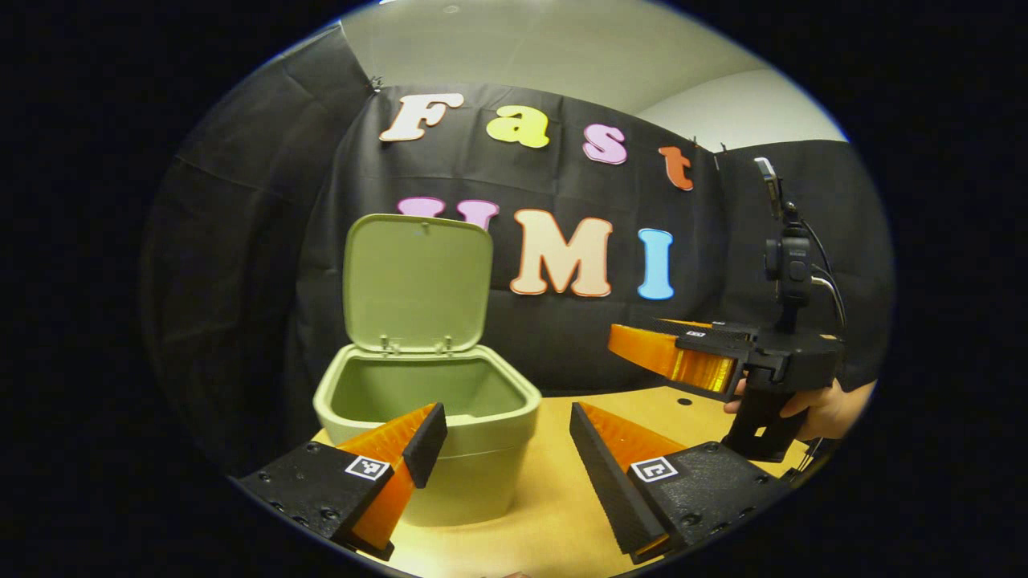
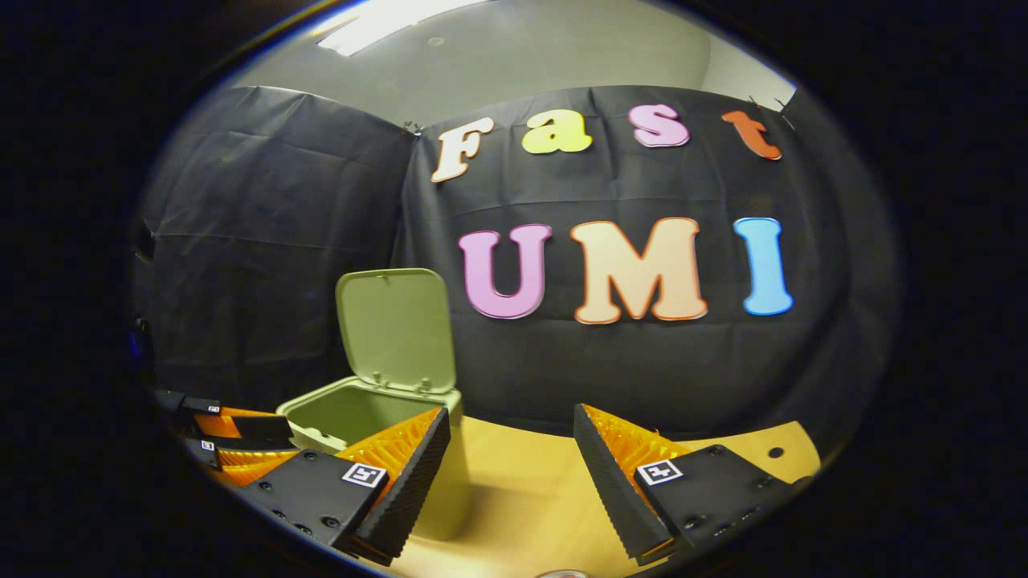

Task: Press the lid of the desktop garbage bin to open it, pick up the crumpled paper on the desktop and throw it into the bin, then pick up the pop can on the desktop and drop it into the bin, and finally close the garbage bin lid.

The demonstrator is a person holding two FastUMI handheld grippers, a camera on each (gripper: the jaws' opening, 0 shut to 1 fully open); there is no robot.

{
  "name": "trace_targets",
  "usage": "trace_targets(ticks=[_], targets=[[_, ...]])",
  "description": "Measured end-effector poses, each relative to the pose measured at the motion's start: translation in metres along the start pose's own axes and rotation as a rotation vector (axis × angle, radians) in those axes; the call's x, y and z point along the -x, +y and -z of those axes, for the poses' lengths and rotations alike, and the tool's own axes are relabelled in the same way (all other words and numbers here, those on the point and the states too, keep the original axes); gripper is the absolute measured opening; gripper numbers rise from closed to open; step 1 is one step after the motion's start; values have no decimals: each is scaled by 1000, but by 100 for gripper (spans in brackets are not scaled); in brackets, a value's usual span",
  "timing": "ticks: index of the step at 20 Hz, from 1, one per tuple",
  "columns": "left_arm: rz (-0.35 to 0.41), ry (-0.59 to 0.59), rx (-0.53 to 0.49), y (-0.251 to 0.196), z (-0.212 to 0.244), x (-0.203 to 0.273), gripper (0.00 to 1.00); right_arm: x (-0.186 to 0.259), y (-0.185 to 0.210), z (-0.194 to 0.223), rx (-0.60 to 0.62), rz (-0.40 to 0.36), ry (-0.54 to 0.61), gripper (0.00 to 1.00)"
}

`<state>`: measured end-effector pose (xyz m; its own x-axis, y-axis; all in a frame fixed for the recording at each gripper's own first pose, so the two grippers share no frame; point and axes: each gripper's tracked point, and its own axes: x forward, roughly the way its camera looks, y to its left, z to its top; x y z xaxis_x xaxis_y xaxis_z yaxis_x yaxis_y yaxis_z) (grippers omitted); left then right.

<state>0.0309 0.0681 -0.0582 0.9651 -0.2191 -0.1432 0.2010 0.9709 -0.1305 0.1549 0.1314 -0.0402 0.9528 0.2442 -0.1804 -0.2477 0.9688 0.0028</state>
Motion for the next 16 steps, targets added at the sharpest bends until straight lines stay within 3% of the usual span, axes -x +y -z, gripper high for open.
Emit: trace_targets(ticks=[4, 10, 16], targets=[[90, 30, -15, -59, 14, -18, 93, 43, -83, 16, -59, 142, 21, 98], [203, 126, -25, -136, 62, -38, 93, 107, -164, 38, -69, 276, 46, 96], [216, 283, -8, -168, 132, -51, 94, 155, -214, 64, -71, 362, 105, 96]])
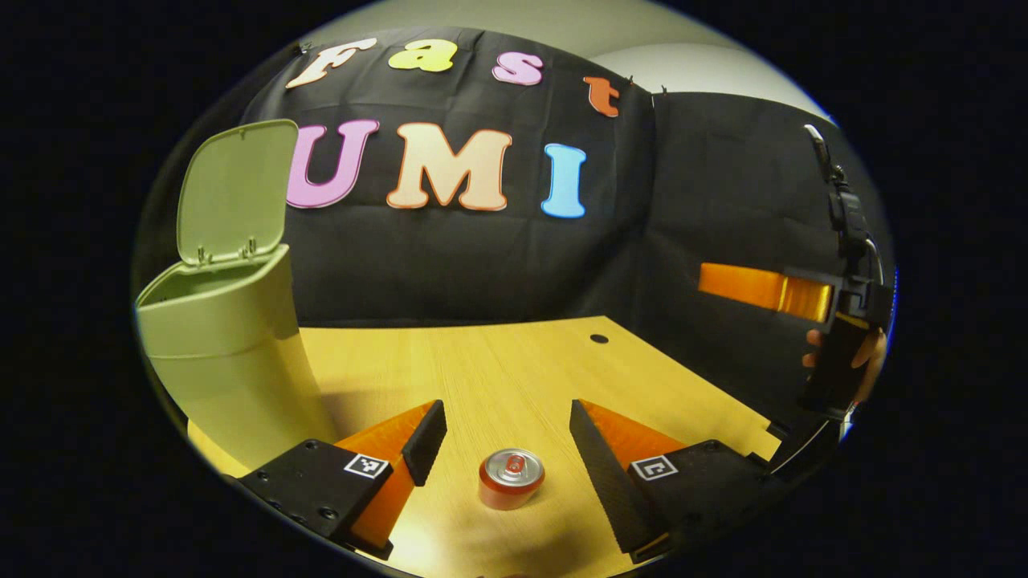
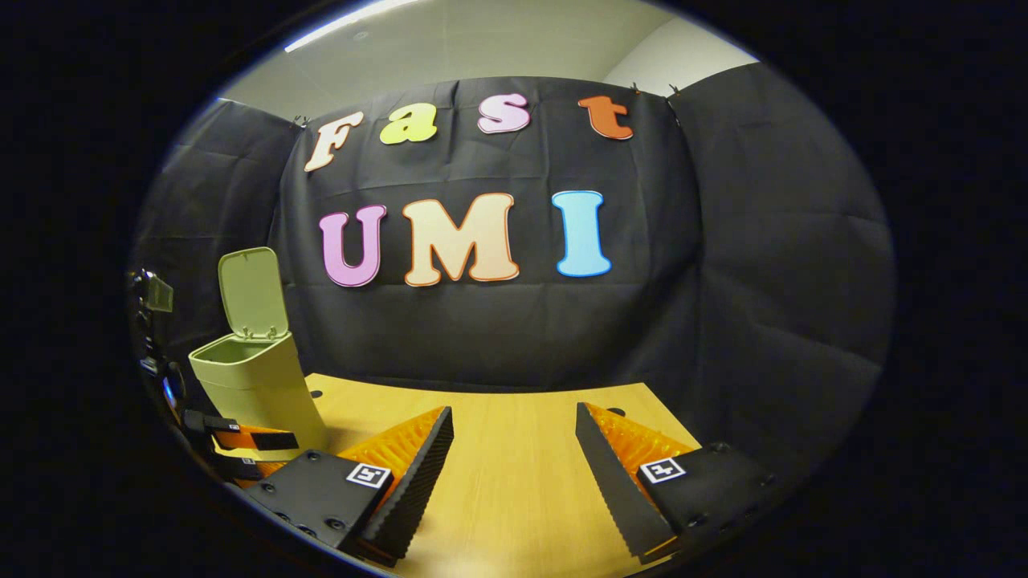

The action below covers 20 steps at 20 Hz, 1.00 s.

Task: Press the lid of the desktop garbage bin to open it, pick up the crumpled paper on the desktop and throw it into the bin, then pick up the pop can on the desktop and drop it into the bin, and finally close the garbage bin lid.

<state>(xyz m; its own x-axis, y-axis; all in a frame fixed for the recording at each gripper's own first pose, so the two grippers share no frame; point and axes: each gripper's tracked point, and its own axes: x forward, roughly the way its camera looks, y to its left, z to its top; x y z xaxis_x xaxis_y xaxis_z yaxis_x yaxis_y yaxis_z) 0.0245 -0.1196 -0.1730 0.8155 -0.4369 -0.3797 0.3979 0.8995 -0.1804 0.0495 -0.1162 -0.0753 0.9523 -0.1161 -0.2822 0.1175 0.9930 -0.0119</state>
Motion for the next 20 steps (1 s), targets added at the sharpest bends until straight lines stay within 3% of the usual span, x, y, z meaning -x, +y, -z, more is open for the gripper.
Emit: trace_targets(ticks=[5, 8, 14, 17, 20], targets=[[-7, 107, 5, -2, 50, -32, 94, 26, -38, 23, 9, 68, 48, 96], [-58, 164, 18, 10, 78, -48, 94, 42, -53, 27, -8, 93, 68, 96], [-105, 267, 29, 27, 128, -60, 94, 54, -63, 35, 35, 108, 96, 96], [-110, 253, 33, 31, 118, -61, 79, 55, -57, 34, 63, 92, 92, 96], [-94, 193, 19, 32, 75, -59, 78, 51, -43, 31, 75, 59, 76, 96]])
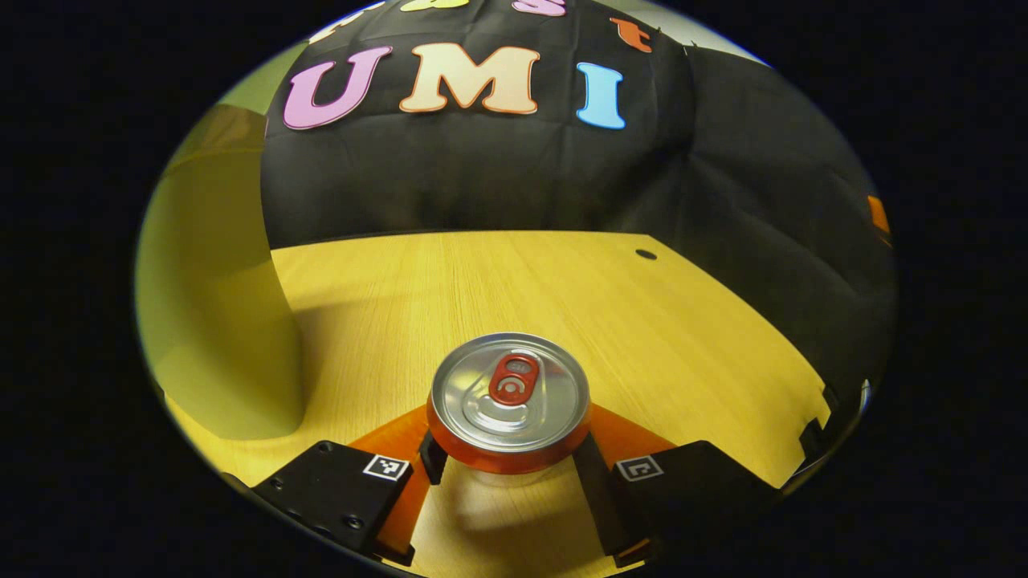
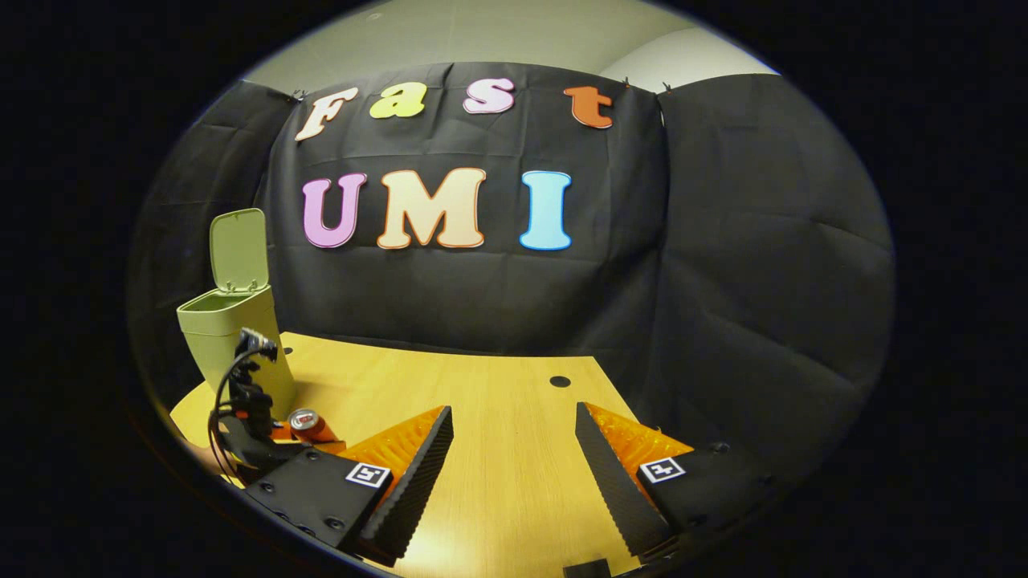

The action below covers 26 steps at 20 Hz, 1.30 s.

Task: Press the lid of the desktop garbage bin to open it, pick up the crumpled paper on the desktop and throw it into the bin, then pick up the pop can on the desktop and drop it into the bin, and finally close the garbage bin lid.

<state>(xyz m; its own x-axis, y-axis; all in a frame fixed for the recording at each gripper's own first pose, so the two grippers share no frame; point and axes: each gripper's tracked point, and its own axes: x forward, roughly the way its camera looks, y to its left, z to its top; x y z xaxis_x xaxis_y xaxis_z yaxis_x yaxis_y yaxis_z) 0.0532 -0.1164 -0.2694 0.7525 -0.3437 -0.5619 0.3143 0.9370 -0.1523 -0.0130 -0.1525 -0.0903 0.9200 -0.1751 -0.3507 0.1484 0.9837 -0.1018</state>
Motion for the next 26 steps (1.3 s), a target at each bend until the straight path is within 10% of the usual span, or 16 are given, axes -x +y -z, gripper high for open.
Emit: trace_targets(ticks=[13, 26], targets=[[-114, -389, -36, 68, -224, 72, 77, -25, 69, 15, -88, -133, -1, 97], [-385, -426, 46, 207, -233, 130, 77, -46, 106, 23, -109, -182, 42, 97]])
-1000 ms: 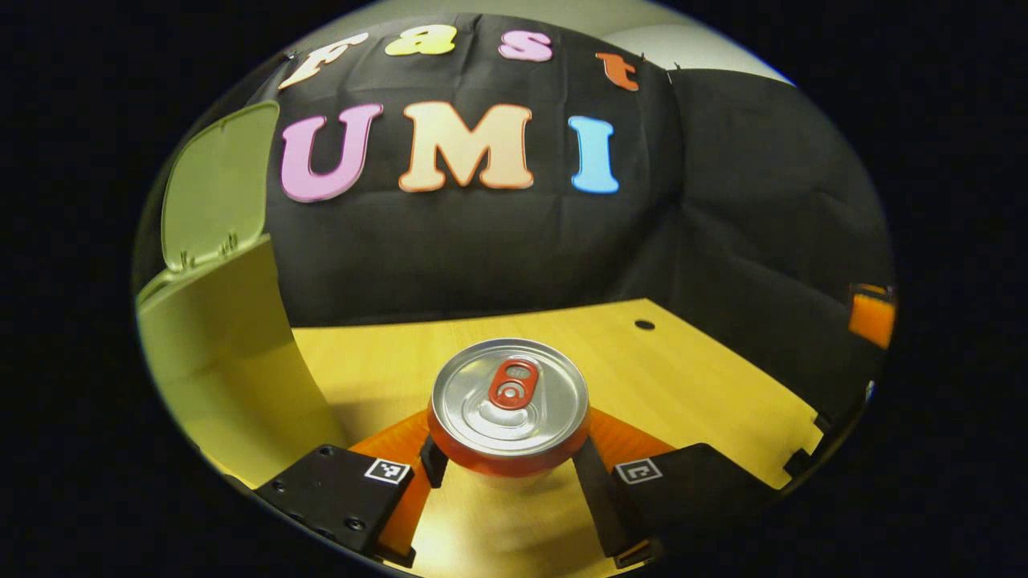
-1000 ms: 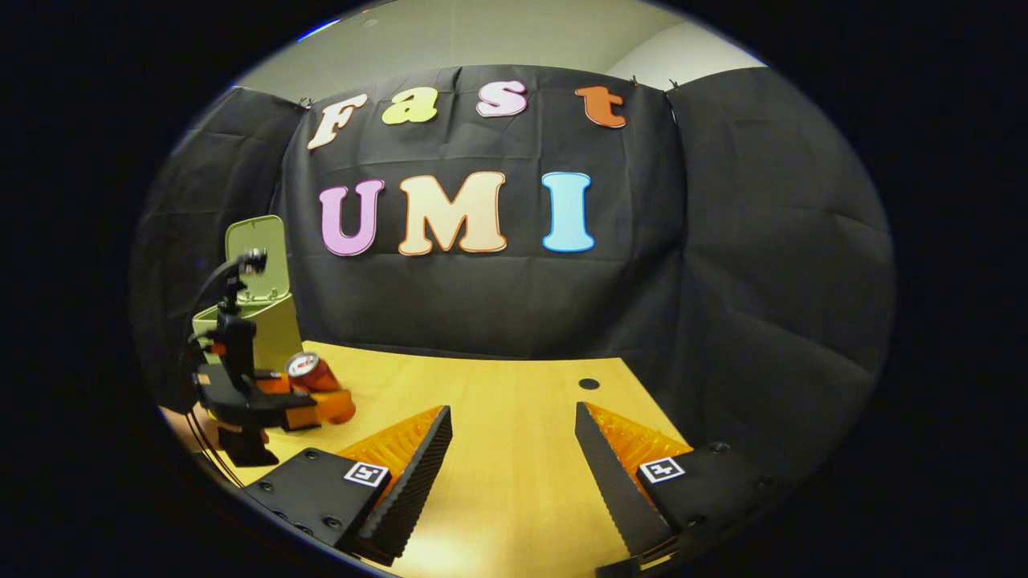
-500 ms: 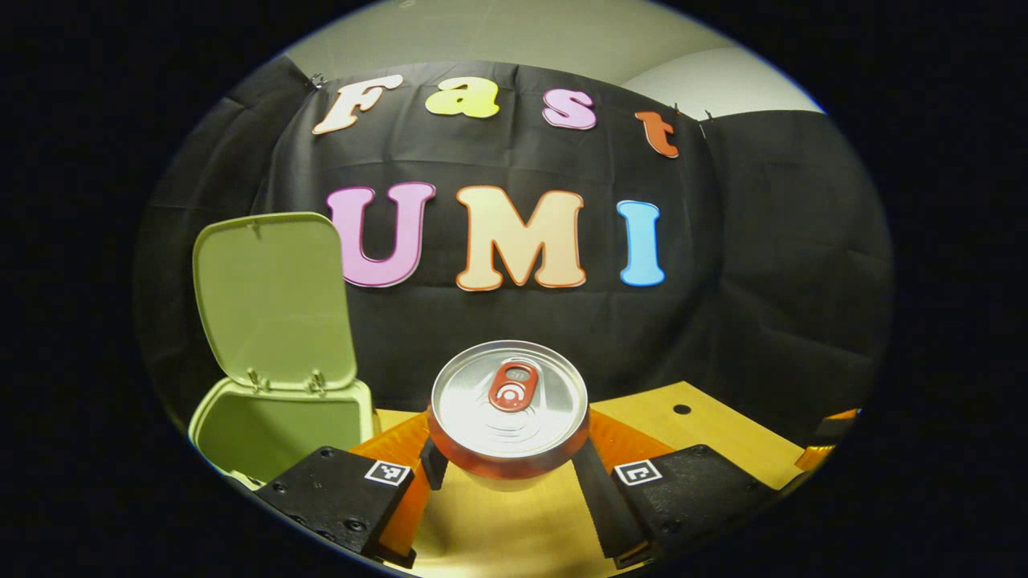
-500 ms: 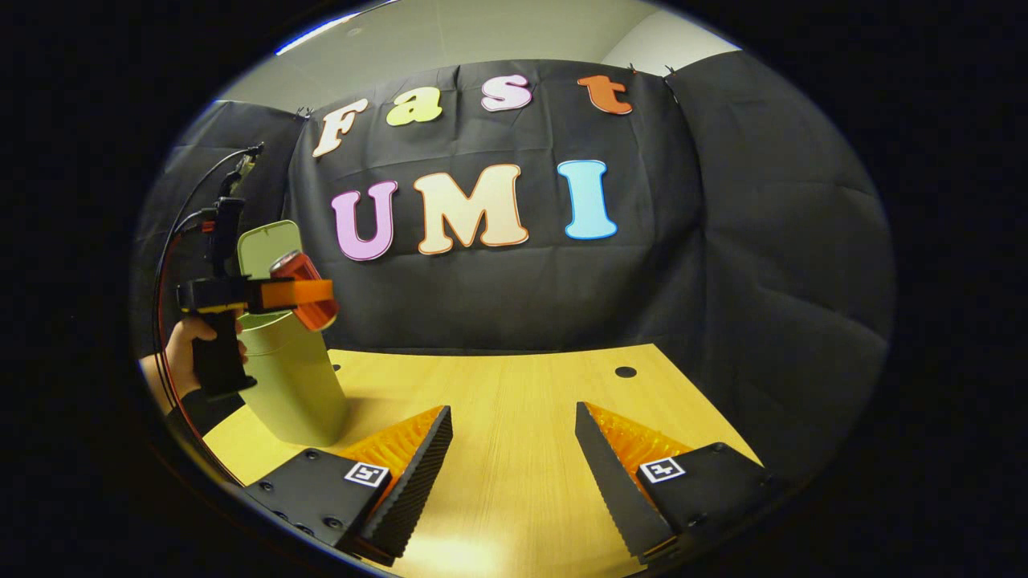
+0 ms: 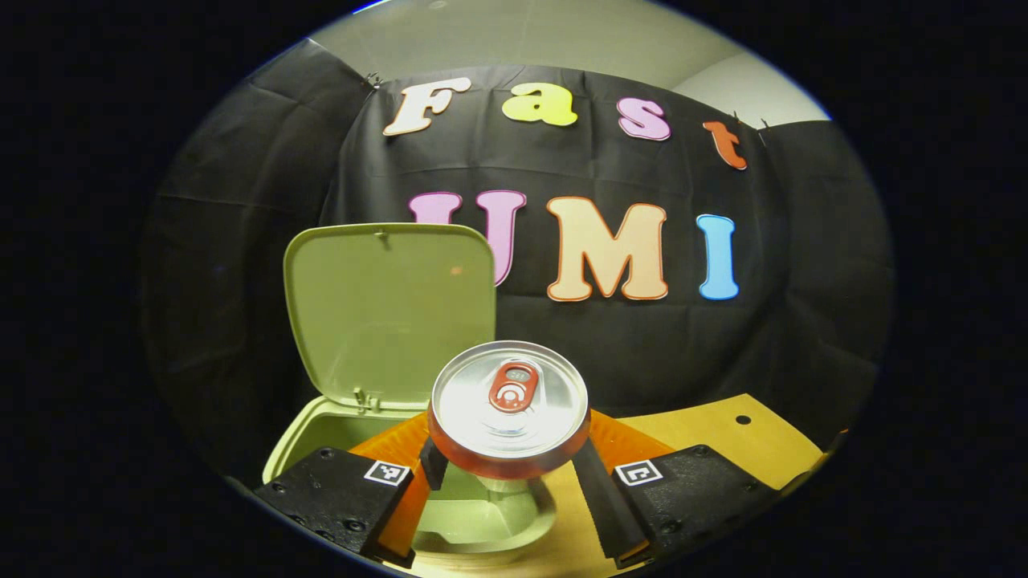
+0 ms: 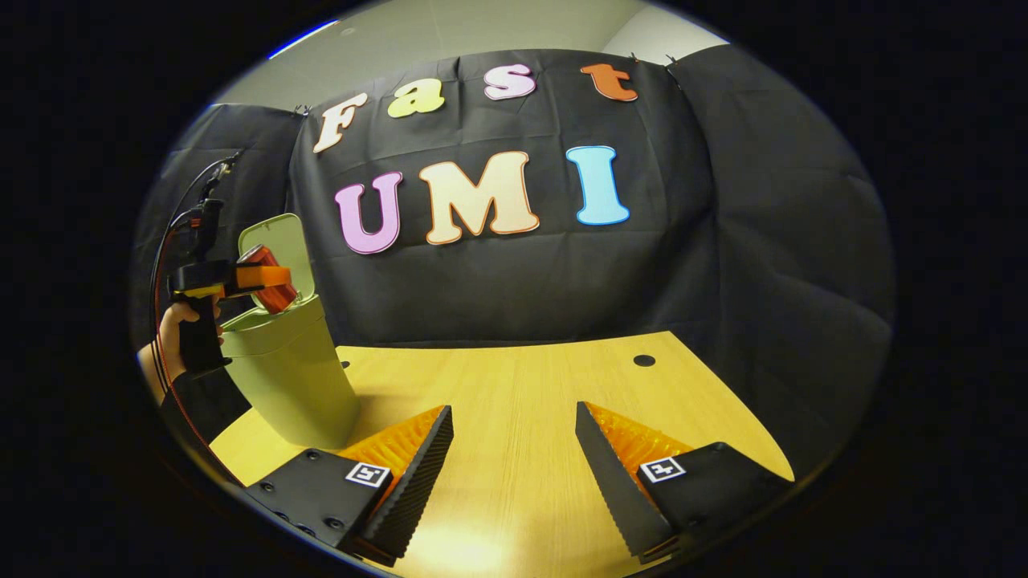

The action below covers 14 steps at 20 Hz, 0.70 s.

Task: Press the lid of the desktop garbage bin to open it, pick up the crumpled paper on the desktop and throw it into the bin, then pick up the pop can on the desktop and drop it into the bin, and finally close the garbage bin lid.

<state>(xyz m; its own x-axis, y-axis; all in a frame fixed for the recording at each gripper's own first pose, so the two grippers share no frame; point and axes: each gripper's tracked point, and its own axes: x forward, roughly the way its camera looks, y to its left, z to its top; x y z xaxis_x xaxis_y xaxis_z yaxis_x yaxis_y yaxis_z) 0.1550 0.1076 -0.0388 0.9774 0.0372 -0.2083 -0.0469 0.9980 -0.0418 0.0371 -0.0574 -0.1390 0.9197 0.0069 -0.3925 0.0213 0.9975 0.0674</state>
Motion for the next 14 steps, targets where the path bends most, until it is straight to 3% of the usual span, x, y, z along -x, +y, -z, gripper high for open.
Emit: trace_targets(ticks=[4, 6, 14], targets=[[-81, 0, -10, 40, 3, 2, 79, -10, 15, 1, 17, -16, 8, 97], [-104, -28, -18, 53, -9, 8, 97, -14, 20, 3, 20, -16, 16, 96], [-113, -181, -20, 84, -131, -6, 96, -15, 33, 8, 28, 18, 10, 97]])
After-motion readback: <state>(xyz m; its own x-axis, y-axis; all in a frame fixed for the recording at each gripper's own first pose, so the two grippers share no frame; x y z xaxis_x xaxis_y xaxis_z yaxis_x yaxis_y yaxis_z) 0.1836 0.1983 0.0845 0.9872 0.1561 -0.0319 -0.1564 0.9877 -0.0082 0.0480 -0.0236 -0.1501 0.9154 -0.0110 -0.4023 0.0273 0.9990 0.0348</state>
